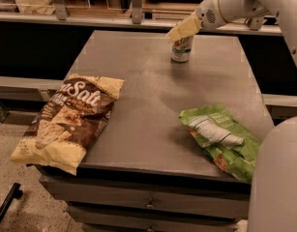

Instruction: Move 7up can near green rice chip bag

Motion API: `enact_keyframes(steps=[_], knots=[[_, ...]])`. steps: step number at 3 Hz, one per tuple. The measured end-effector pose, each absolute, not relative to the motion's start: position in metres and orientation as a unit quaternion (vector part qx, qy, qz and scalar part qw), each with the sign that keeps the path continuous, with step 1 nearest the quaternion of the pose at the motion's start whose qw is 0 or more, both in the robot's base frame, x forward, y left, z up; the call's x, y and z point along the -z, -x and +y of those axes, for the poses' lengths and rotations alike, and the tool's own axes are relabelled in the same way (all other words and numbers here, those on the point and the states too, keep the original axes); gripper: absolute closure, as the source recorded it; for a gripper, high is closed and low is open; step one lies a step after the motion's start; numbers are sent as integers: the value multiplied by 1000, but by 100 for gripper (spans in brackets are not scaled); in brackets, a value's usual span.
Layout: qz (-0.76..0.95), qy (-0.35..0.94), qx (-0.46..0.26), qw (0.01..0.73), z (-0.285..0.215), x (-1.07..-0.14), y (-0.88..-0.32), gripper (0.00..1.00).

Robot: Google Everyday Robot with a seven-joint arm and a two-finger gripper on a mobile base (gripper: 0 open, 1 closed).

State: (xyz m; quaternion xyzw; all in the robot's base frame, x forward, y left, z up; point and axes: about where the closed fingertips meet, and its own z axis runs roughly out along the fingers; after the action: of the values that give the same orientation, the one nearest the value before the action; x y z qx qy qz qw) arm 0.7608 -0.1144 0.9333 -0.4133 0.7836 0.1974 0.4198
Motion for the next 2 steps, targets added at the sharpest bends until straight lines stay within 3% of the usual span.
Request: enact_keyframes(steps=[1,2], knots=[[786,407,-185,427,-117,-928,-772,42],[783,419,-148,436,-123,-930,-772,73]])
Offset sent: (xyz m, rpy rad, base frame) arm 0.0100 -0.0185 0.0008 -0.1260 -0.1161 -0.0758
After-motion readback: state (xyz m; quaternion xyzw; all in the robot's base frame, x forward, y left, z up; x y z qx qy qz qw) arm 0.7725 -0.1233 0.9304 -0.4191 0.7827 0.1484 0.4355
